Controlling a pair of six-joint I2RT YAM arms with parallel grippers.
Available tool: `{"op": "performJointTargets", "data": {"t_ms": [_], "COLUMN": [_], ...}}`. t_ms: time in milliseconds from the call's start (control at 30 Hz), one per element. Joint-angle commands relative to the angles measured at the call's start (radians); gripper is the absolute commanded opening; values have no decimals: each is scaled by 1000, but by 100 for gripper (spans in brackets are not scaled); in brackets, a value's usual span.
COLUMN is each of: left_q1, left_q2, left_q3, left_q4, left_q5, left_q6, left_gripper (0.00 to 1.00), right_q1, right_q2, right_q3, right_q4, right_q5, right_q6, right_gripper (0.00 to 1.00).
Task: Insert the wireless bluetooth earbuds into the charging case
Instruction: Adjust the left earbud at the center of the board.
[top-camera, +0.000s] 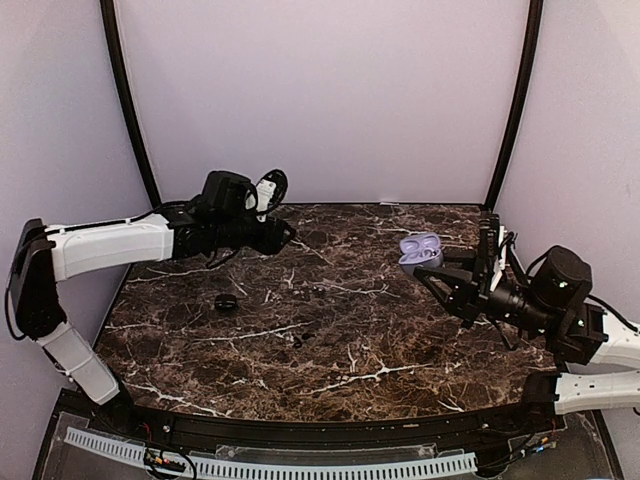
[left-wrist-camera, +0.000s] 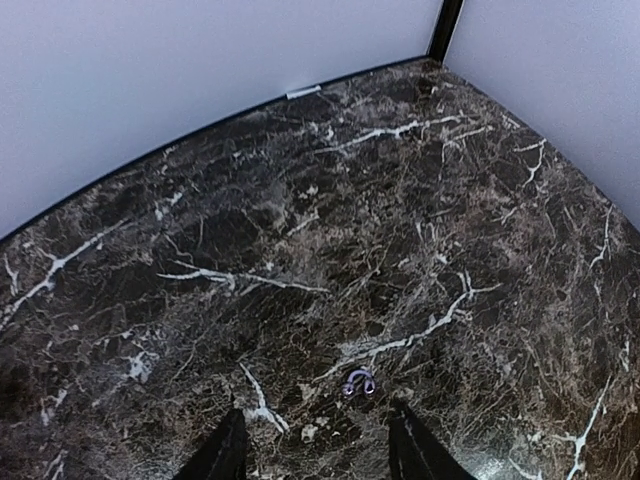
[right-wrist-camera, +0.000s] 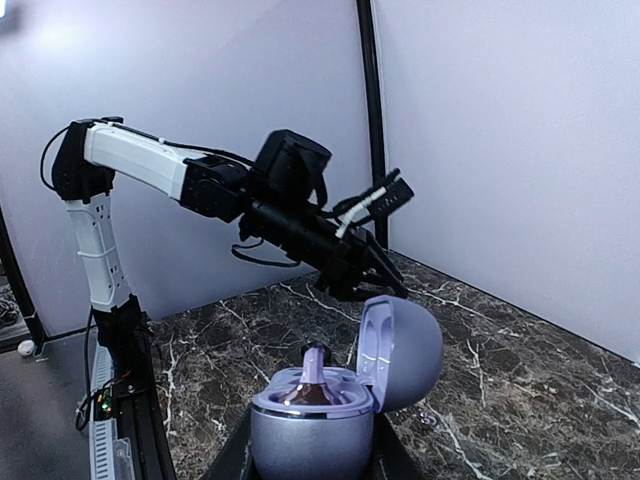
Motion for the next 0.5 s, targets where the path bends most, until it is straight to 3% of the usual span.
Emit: {"op": "performJointTargets", "data": {"t_ms": [0,300,467], "left_q1": [48,52,25], "left_q2": [213,568,650], "left_q3": [147,447,520], "left_q4": [-138,-253,-303], "left_q5": [207,359,348], "left_q6": [20,25,20], "left_gripper": [46,44,52], "right_q1": [-11,-25,-29], "right_q2": [-14,-20,-19], "right_q3": [-15,-20,-23], "right_q4": [30,21,19], "right_q5": [5,-10,-17], "right_q6": [18,19,16], "right_gripper": [0,0,0]}}
